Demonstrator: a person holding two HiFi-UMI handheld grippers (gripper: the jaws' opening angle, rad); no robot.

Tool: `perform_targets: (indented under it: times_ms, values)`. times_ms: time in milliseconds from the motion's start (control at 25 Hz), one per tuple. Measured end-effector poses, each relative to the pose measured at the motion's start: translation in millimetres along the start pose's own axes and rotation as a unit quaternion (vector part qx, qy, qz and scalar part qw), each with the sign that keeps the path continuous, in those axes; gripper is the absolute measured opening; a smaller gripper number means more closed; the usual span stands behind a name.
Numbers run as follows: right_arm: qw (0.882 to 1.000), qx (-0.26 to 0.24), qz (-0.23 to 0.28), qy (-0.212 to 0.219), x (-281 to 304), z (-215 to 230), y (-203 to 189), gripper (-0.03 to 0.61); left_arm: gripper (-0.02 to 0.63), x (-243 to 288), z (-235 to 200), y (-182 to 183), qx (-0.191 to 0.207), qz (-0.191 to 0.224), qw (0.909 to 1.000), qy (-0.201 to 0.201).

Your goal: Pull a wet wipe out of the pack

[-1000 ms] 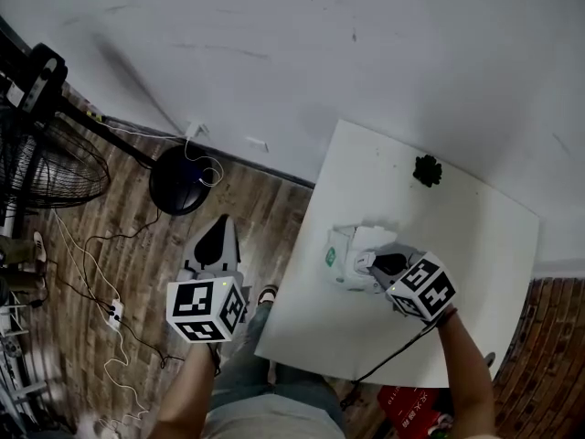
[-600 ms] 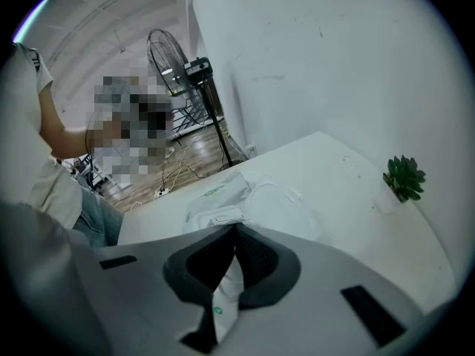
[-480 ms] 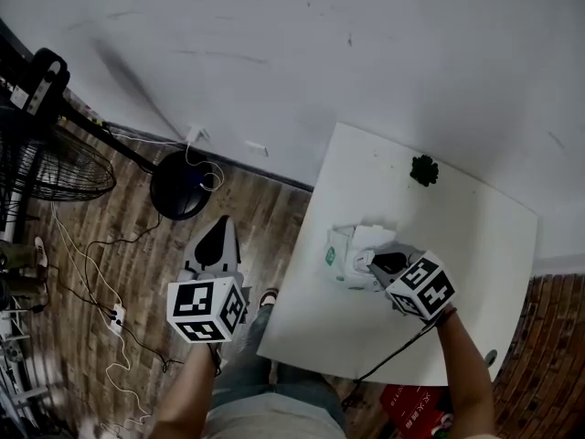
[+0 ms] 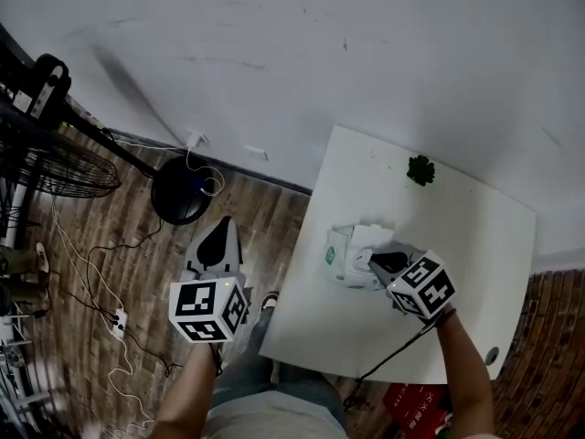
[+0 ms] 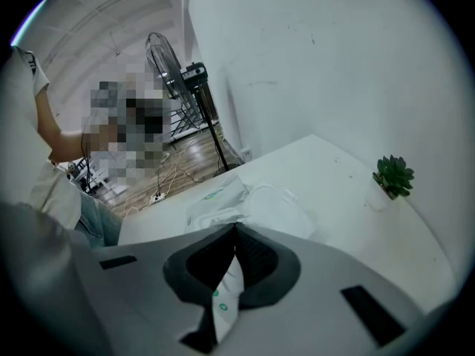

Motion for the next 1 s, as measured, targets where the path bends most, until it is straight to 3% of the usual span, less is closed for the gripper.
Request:
perform_targets:
  times_ms: [1000]
  values:
    - [0.999, 0.009, 0.024, -0.025, -21.0, -6.9, 3.5, 0.003, 0.003, -15.4, 3.7, 11.6, 0.003, 0.016, 0.9998, -0.011]
Point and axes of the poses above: the fingertips, and each gripper's own axes: x forward along the fingers, z to its right, y out of its top, the point moved 3 cm from there along -x, backward along the fingers, and after that the axes turned 6 degrees about x, right-handed, at the moved point
